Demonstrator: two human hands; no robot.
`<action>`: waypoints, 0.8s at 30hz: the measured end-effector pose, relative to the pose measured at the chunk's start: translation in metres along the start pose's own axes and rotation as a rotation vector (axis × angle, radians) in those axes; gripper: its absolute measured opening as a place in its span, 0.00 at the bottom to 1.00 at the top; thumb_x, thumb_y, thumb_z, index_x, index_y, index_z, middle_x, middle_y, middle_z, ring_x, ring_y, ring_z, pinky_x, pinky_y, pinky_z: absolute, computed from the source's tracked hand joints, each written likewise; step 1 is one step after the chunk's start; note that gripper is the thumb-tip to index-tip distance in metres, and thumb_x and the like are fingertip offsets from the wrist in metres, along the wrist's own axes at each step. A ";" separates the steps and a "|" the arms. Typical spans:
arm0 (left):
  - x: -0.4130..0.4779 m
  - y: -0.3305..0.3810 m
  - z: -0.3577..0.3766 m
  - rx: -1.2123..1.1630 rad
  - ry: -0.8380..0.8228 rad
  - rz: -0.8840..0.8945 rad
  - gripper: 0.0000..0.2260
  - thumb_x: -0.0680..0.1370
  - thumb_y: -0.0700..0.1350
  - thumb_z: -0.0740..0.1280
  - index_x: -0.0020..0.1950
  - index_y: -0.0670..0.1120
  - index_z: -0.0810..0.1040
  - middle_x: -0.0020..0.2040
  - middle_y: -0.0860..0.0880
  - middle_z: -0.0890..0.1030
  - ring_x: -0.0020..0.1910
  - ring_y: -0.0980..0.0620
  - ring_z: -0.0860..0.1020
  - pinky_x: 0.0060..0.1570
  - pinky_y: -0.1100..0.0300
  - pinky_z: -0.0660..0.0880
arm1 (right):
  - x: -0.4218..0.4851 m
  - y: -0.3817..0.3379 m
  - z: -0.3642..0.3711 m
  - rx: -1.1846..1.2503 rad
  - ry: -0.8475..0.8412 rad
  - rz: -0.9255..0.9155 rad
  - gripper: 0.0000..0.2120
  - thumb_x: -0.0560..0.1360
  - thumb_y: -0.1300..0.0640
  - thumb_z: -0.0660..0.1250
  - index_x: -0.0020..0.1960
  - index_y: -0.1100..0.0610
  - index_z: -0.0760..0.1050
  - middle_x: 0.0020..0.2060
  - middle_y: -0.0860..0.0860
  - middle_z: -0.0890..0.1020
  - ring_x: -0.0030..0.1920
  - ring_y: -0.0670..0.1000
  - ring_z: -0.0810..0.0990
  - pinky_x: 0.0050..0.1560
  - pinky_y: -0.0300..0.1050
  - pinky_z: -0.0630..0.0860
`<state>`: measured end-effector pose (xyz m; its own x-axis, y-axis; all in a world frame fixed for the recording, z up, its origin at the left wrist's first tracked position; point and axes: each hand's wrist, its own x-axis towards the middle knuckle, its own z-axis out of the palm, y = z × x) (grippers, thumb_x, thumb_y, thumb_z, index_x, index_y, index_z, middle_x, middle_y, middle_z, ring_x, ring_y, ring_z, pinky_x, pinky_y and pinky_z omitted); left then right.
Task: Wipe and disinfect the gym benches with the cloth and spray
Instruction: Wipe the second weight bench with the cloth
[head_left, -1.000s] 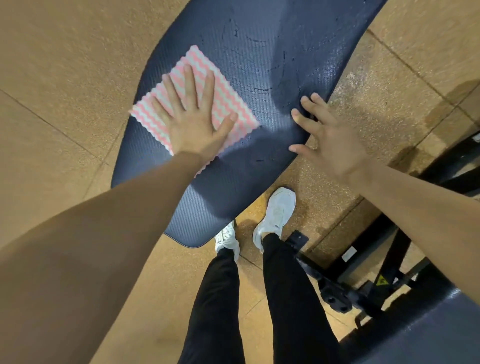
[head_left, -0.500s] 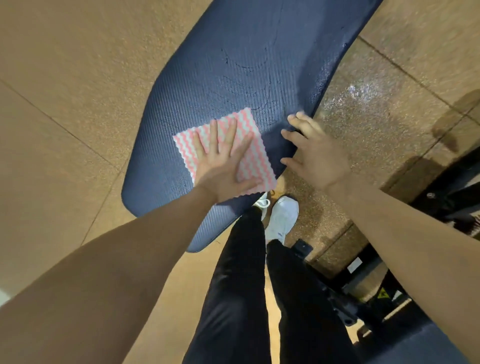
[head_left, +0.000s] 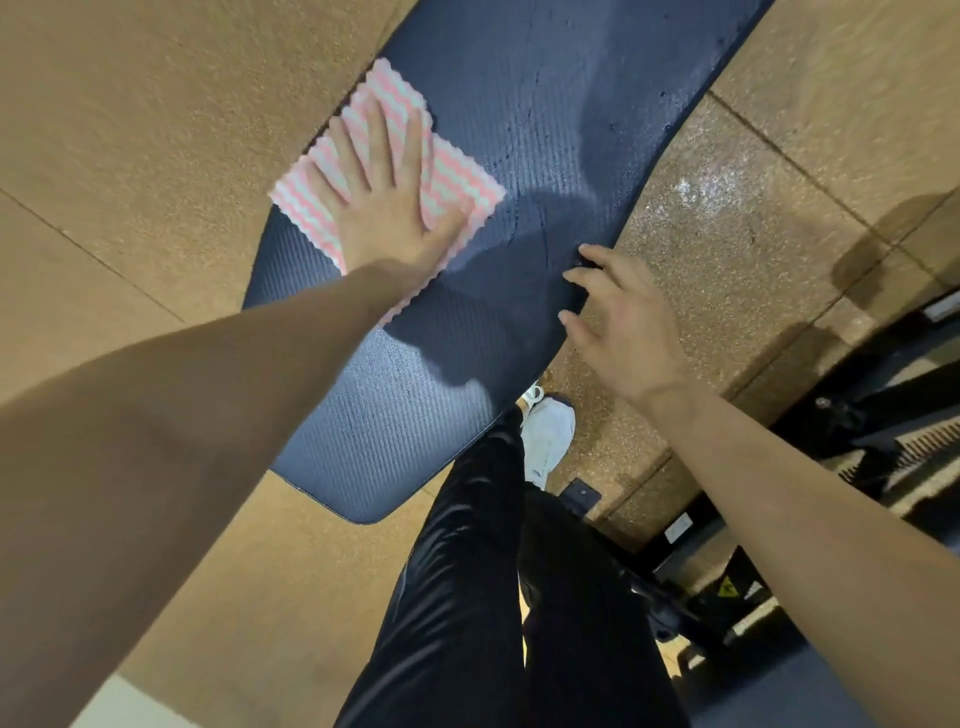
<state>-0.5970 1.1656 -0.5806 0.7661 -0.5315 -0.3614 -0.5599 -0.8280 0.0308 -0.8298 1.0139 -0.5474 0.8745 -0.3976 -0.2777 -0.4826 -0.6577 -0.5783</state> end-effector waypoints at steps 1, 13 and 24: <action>-0.007 0.011 0.003 0.002 -0.012 0.044 0.40 0.78 0.74 0.49 0.85 0.55 0.46 0.85 0.41 0.47 0.82 0.29 0.45 0.73 0.23 0.44 | 0.007 0.002 -0.007 -0.001 0.027 0.034 0.20 0.76 0.57 0.73 0.66 0.60 0.77 0.71 0.55 0.73 0.72 0.56 0.69 0.73 0.54 0.69; -0.065 0.073 0.032 0.038 -0.127 0.438 0.43 0.76 0.77 0.46 0.85 0.57 0.41 0.85 0.43 0.39 0.81 0.29 0.40 0.71 0.21 0.45 | 0.097 0.039 -0.057 -0.320 -0.045 0.112 0.35 0.79 0.43 0.66 0.81 0.53 0.60 0.81 0.55 0.57 0.81 0.59 0.51 0.80 0.58 0.51; 0.048 0.051 -0.018 -0.085 -0.026 0.072 0.38 0.78 0.76 0.47 0.84 0.61 0.46 0.86 0.45 0.45 0.81 0.28 0.44 0.70 0.20 0.41 | 0.105 0.047 -0.064 -0.296 -0.033 0.054 0.34 0.76 0.40 0.70 0.76 0.56 0.69 0.76 0.58 0.68 0.78 0.62 0.60 0.76 0.59 0.64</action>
<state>-0.5829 1.0949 -0.5795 0.7158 -0.5865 -0.3791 -0.5836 -0.8005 0.1366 -0.7642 0.9003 -0.5549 0.8457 -0.4192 -0.3301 -0.5173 -0.7958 -0.3148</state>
